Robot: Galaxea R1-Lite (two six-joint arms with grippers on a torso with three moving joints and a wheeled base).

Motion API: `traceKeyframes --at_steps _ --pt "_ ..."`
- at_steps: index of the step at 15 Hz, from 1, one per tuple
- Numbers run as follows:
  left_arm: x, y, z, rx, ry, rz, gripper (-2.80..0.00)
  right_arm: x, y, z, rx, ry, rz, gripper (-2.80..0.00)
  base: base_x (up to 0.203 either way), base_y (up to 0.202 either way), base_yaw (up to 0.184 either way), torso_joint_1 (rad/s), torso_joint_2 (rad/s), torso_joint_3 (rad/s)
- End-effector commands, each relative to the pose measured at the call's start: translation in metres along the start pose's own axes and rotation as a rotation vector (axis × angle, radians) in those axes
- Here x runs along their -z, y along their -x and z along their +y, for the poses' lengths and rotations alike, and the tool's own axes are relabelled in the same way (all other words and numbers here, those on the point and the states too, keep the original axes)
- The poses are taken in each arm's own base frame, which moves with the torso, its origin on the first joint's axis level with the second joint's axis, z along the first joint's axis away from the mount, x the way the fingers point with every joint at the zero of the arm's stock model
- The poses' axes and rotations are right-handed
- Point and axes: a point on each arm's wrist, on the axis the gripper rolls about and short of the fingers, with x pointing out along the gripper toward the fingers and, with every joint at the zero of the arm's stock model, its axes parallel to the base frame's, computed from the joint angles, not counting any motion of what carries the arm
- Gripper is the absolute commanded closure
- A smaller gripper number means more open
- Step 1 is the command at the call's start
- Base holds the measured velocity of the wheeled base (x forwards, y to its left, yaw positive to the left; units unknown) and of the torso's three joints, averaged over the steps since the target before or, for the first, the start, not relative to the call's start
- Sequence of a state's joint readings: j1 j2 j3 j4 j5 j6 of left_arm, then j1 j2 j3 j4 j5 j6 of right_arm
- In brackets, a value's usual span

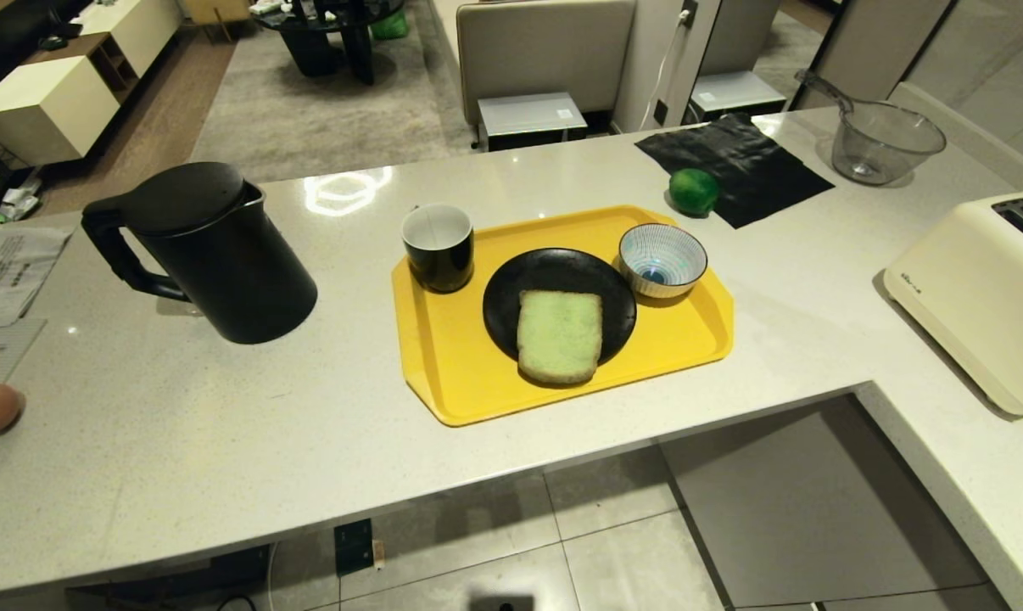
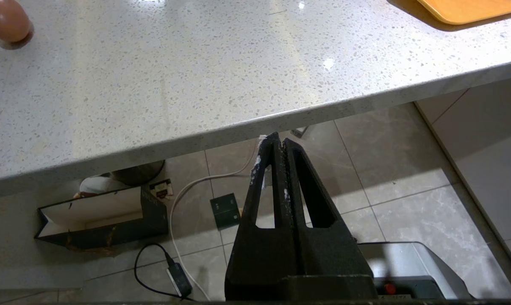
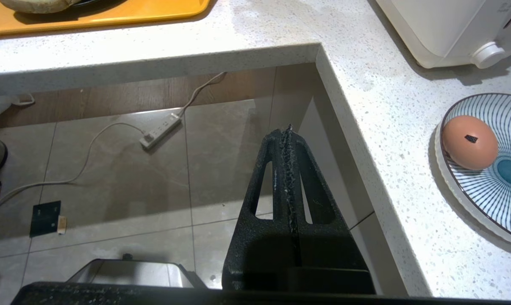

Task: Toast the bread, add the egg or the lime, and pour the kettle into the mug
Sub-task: Pick up the bread slice

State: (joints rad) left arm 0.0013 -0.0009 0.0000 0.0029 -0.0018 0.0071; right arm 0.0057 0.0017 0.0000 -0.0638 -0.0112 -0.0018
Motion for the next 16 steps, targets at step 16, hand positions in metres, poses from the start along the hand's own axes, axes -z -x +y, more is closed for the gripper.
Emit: traceKeyframes --at_steps 16 --pt "0.0 0.0001 0.0 -0.001 0.001 0.0 0.0 0.0073 -0.0016 -0.0002 0.008 0.0 0.025 0.0 0.0 0.0 0.0 0.0 0.0 0.0"
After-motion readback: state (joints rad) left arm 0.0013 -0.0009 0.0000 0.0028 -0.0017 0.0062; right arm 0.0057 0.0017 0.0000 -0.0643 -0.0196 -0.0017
